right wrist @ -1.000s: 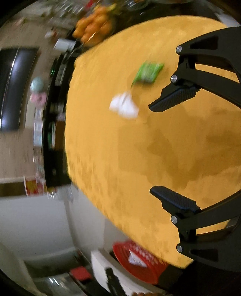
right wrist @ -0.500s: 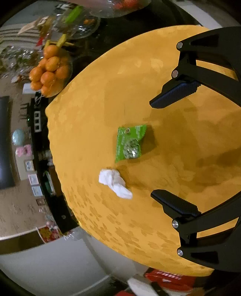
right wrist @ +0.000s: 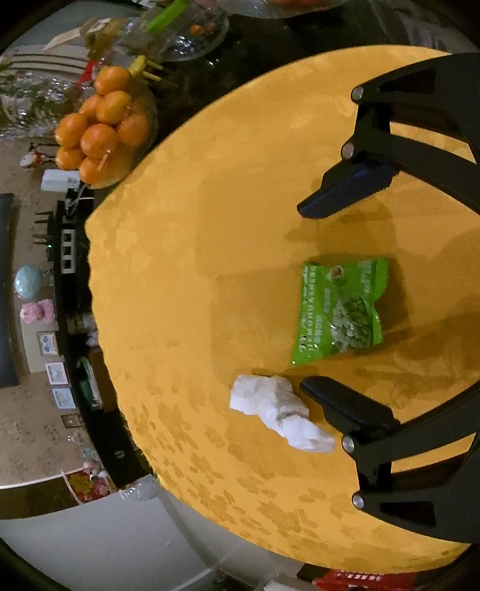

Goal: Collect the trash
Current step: 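Move both tools back over the table toward the snack packet and tissue, then grasp the green snack packet with the right tool while the left tool grasps the small tissue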

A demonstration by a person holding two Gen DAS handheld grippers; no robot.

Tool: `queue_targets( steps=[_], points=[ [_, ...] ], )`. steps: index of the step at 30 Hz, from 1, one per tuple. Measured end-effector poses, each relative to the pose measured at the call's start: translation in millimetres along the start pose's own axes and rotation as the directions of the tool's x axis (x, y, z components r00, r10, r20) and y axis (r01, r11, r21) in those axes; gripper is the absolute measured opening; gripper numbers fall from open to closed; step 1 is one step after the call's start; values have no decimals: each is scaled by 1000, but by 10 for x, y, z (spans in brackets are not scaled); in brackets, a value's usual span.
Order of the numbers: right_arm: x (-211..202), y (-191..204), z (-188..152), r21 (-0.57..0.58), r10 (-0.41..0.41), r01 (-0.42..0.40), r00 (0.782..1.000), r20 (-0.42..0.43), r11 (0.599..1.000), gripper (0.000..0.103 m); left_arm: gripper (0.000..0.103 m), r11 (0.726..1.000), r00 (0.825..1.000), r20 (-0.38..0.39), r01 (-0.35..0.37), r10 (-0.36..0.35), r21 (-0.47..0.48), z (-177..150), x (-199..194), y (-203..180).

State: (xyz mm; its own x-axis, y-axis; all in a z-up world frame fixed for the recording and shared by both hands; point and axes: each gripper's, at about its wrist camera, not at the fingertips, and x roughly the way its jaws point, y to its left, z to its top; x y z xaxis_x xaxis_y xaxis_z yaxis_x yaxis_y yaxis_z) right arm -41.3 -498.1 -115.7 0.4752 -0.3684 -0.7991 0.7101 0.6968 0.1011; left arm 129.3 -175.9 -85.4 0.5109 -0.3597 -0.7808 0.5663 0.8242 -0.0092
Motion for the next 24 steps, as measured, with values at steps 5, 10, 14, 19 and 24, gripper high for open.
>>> queue_targets(
  steps=[5,10,14,19,24],
  points=[
    [23,28,-30,-30,-9,9,1000,-14,1000,56,77,999,1000,-7,-8,8,34,-14,54,-141],
    [-53,-52,-41,1,6,-6,1000,-4,1000,46,77,997,999,22,-40,38,65,-40,55,-252],
    [-119,-106,-49,24,10,-10,1000,8,1000,46,77,996,999,29,-39,37,80,-48,72,-312],
    [-209,-149,-12,25,-18,17,999,37,1000,46,77,994,999,49,-14,9,110,46,75,-493],
    [-198,-185,8,44,11,-12,1000,22,999,46,77,989,999,22,36,-40,145,186,189,-854]
  ],
)
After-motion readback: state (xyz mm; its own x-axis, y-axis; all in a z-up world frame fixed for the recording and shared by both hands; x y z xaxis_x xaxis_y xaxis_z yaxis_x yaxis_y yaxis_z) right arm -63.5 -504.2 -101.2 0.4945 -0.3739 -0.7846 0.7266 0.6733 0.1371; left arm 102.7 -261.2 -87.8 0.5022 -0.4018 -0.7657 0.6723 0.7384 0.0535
